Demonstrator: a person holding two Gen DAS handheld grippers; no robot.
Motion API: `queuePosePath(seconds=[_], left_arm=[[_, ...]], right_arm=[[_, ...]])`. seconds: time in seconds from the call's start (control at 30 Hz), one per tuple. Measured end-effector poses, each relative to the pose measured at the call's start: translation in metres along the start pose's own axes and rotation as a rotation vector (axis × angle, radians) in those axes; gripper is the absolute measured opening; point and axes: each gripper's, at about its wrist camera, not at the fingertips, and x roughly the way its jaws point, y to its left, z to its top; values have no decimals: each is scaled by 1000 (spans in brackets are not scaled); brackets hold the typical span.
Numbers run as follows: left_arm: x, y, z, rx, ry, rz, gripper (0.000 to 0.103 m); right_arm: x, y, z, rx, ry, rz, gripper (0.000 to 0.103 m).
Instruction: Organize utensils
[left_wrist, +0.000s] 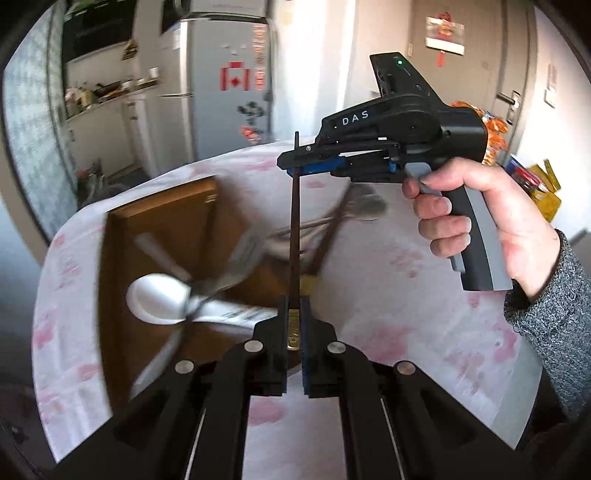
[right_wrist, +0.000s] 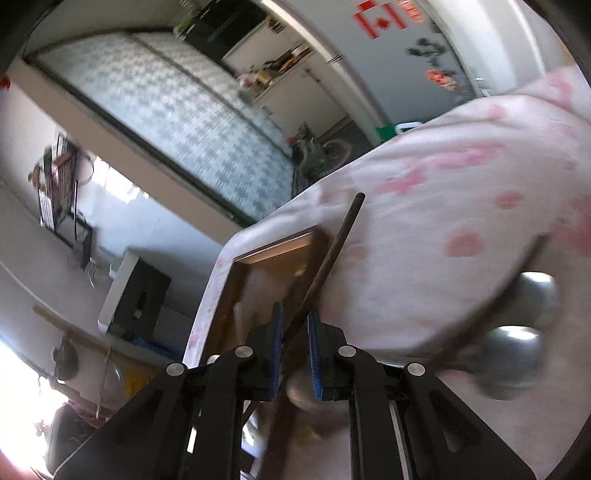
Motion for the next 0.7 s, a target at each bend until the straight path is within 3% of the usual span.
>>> queuePosePath(seconds=[0.33,0.57,0.6,0.63,0.67,0.7], left_arm=[[-11,59,-23,-97,8,49,7],[-9,71,-30,-109,10,58,9],[-10,71,-29,-108,6,60,18],[-11,70,-29,-108,3,61,34],[-13,68,-28,-105,-2,63,39],[-15,66,-27,-99,-6,72,44]], right_arm=[[84,49,0,-51,92,-1,13],[107,58,-5,-87,120,-46,16],[107,58,-6,-93,120,-54,17],[106,58,-7,-99,120,-62,23],[104,59,-7,-107,117,-72,33],[103,60,-8,-107,114,-80,38]])
